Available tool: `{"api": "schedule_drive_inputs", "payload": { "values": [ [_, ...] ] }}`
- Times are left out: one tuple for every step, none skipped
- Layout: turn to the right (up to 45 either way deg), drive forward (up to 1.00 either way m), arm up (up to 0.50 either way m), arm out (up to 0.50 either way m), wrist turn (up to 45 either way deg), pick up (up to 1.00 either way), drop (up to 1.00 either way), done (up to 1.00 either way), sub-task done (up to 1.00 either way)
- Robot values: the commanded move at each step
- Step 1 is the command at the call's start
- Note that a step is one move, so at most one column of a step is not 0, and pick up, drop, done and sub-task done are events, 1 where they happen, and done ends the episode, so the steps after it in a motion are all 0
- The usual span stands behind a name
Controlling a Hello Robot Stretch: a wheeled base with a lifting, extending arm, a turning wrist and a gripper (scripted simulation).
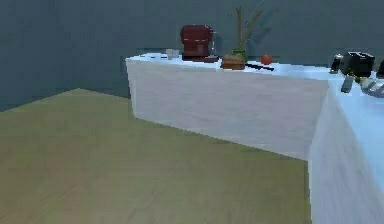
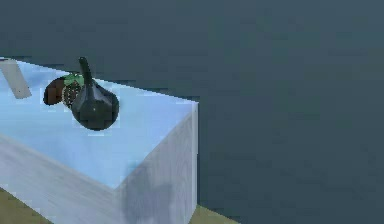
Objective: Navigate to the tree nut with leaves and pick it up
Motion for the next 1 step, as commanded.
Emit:
{"api": "schedule_drive_inputs", "payload": {
  "values": [
    [-27.0,0.0,0.0,0.0,0.0,0.0,0.0,0.0,0.0]
  ]
}}
